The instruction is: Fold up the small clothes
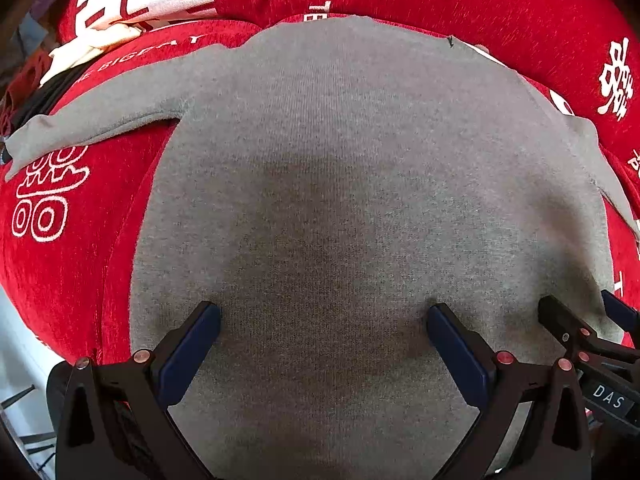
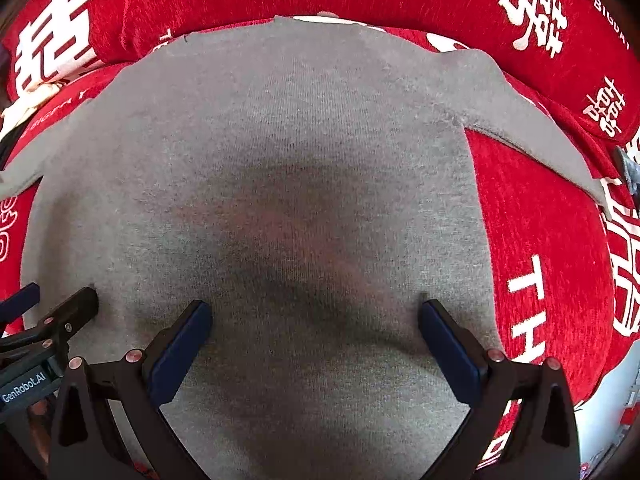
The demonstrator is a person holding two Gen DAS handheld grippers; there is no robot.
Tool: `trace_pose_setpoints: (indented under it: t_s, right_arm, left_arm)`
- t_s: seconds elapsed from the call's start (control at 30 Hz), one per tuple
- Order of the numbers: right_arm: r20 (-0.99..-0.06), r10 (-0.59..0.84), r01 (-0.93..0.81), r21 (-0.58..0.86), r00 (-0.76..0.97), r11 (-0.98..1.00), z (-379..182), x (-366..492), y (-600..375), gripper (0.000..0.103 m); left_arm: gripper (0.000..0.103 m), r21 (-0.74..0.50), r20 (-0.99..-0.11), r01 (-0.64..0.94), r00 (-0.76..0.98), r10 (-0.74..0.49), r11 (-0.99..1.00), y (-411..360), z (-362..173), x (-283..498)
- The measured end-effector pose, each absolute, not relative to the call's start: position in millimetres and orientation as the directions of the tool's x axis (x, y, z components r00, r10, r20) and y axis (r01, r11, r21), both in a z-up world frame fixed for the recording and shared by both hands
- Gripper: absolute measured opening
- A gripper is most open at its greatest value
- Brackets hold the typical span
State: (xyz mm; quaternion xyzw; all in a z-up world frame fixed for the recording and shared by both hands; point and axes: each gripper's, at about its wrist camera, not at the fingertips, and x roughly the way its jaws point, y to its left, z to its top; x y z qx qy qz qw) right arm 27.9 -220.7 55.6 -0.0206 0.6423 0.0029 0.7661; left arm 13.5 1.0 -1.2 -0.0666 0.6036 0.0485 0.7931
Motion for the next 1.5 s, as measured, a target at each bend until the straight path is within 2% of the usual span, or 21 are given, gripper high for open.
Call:
trace_pose_setpoints:
  t_s: [0.6,0.93,1.5]
  right_arm:
    - [-0.974,-0.021,-0.056,-0.034,0.226,0.998,57.2,31.9,-219.6,0.103]
    - [-0.949,0.002,-0.092,-0.029,0.314,0.995,84.5,31.7,-222.3,0.103]
    - [-0.923,0.05,0.075,0.084,0.381,0.994,84.4,50.4,-308.8,0.103]
  left_arm:
    - [0.103,-0.042,-0.971,-0.16,0.238,-0.003,0.986,1.0,1.8,18.9]
    - [0.103,-0.012,-0.956,-0.161,0.291,0.035,0.987,-5.6,24.3,18.2]
    - [0.103,0.056,-0.926,-0.057,0.371,0.073,0.997,-79.8,57.3,64.4]
